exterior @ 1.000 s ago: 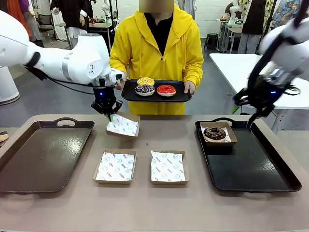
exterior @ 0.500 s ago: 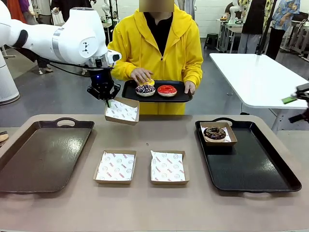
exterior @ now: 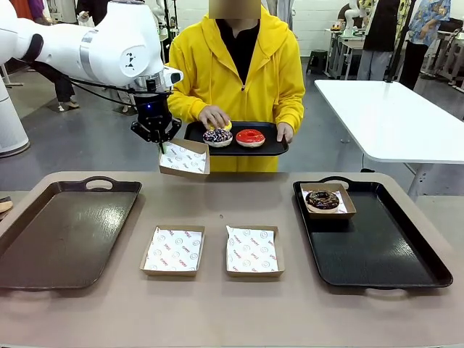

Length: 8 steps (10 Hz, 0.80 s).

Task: Individually package the donuts and arrange them on the tray.
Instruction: Place the picked Paper togo box on the Handle tray while simultaneously picking up another Paper togo box from the table with the other hand.

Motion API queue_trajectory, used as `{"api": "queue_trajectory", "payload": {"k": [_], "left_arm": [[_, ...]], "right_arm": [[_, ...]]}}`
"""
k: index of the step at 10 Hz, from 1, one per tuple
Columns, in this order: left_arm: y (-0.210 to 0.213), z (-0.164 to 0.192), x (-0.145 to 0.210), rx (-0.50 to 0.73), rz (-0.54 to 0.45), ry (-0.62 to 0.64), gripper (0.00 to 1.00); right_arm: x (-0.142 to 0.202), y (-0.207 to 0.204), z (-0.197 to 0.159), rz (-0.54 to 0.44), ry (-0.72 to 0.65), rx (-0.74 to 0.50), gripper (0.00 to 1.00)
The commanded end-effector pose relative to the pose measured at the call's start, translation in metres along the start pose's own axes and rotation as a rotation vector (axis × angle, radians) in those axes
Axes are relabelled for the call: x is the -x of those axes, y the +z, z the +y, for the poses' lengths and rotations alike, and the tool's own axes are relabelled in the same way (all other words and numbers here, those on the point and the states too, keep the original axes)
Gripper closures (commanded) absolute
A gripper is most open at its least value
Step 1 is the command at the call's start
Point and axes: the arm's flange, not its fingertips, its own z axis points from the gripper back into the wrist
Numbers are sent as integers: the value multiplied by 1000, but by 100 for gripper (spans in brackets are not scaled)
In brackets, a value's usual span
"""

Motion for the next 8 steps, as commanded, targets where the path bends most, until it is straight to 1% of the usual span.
{"api": "queue_trajectory", "payload": {"k": [1,3,4,5,8], "left_arm": [[-3,1,2,7,3,-12,100],[-3,1,2,7,3,-12,100],[-3,1,2,7,3,-12,100],[-3,1,2,7,3,-12,100],[-3,1,2,7,3,-12,100]], "right_arm": [[12,5,-13,-16,28,-57,0],[17,6,-21,-27,33,-70,0],[8,-4,-18,-41,28,-26,0],[15,9,-16,-12,3,-40,0],[15,9,-16,-12,3,-40,0]]}}
